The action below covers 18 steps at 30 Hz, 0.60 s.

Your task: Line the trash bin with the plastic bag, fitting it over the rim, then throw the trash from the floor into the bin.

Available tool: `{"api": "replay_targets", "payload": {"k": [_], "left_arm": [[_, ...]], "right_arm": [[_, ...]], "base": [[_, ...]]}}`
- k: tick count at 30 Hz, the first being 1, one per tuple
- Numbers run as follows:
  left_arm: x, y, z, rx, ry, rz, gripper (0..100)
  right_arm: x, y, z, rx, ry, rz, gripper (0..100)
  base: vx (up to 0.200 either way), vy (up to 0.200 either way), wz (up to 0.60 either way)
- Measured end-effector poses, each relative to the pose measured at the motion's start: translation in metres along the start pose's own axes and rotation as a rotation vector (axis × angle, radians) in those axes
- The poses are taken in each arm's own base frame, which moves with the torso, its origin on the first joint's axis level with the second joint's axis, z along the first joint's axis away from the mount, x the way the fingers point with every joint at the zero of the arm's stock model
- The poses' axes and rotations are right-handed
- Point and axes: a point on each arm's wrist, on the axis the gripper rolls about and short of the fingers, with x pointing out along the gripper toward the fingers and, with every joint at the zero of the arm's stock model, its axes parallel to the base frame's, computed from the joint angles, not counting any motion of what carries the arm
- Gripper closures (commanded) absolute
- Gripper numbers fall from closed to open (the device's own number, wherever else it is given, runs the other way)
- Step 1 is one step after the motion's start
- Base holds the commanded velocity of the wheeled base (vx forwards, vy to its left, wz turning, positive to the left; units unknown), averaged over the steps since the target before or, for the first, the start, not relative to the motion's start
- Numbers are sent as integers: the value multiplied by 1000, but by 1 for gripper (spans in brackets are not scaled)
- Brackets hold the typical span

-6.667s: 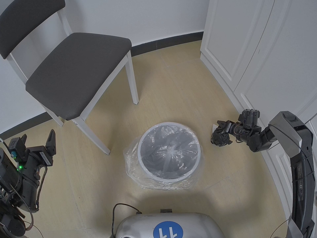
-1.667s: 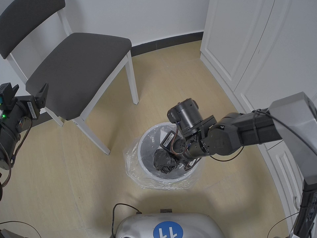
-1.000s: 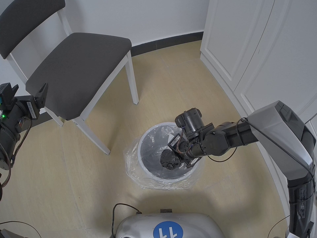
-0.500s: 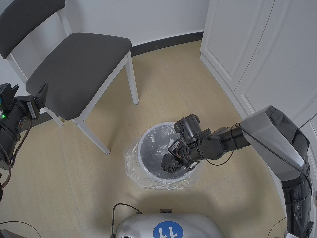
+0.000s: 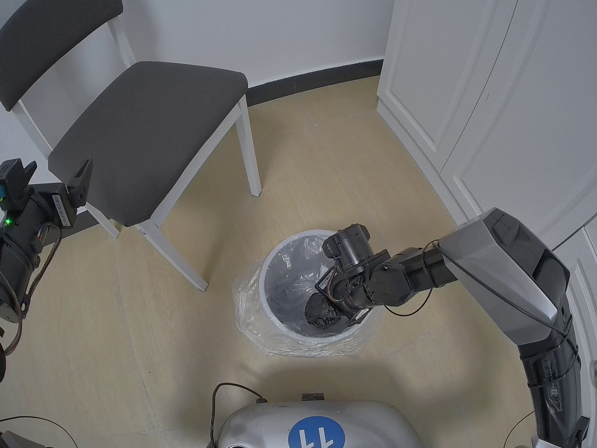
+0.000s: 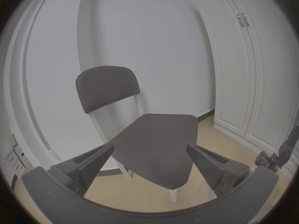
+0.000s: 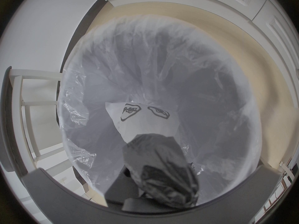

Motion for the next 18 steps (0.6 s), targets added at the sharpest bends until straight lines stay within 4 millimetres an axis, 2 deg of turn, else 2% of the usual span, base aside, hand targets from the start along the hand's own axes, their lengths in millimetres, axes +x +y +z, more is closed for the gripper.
{"api": "replay_targets", "payload": {"k": [8,18], "left_arm": [[0,-1,-1,2,4,-3,0],[0,-1,-2,7,8,-2,0]], "right_arm": [[3,0,0,4,0,2,100],[4,2,11,45,-29,58,100]], "base": [[0,0,0],[0,0,0]]}}
